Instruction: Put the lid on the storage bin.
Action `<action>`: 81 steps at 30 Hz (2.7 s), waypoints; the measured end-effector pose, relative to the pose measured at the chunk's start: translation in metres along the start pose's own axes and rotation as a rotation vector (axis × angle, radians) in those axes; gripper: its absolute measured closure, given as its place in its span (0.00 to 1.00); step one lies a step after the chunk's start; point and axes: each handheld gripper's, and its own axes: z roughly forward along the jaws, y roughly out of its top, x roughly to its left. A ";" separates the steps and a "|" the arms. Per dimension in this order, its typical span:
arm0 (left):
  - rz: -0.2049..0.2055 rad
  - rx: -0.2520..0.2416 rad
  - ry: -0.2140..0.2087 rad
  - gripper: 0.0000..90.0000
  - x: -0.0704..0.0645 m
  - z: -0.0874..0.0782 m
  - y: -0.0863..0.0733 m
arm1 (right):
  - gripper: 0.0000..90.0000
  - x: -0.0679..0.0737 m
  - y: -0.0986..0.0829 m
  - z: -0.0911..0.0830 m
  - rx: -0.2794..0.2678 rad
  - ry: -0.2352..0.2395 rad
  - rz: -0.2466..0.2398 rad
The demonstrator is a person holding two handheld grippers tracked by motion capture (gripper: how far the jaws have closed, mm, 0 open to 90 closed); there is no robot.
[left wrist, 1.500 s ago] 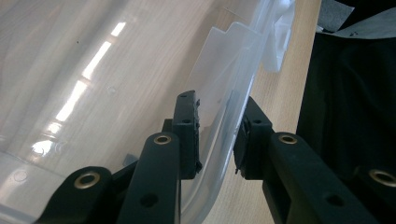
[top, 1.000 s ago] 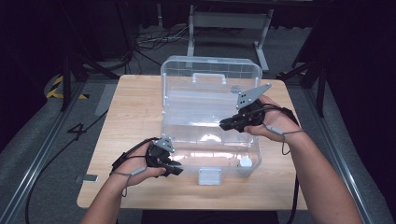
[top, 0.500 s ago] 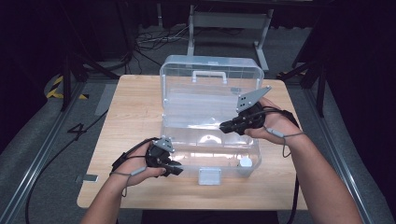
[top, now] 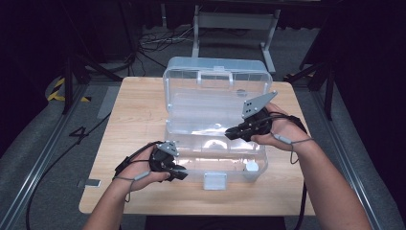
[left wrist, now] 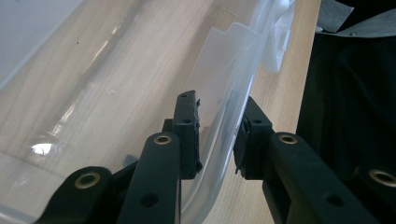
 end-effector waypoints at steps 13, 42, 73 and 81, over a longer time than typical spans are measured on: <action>-0.008 -0.003 -0.002 0.82 0.000 0.000 0.000 | 0.93 0.005 -0.003 0.001 0.006 0.015 -0.006; -0.011 0.001 0.002 0.81 0.000 0.000 0.000 | 0.91 0.014 -0.007 0.004 0.026 0.039 -0.032; -0.028 -0.063 -0.019 0.72 -0.002 -0.030 -0.004 | 0.97 0.016 -0.010 0.005 0.017 0.025 -0.048; -0.055 -0.129 -0.007 0.75 0.003 -0.049 -0.010 | 0.97 0.016 -0.010 0.005 0.015 0.023 -0.045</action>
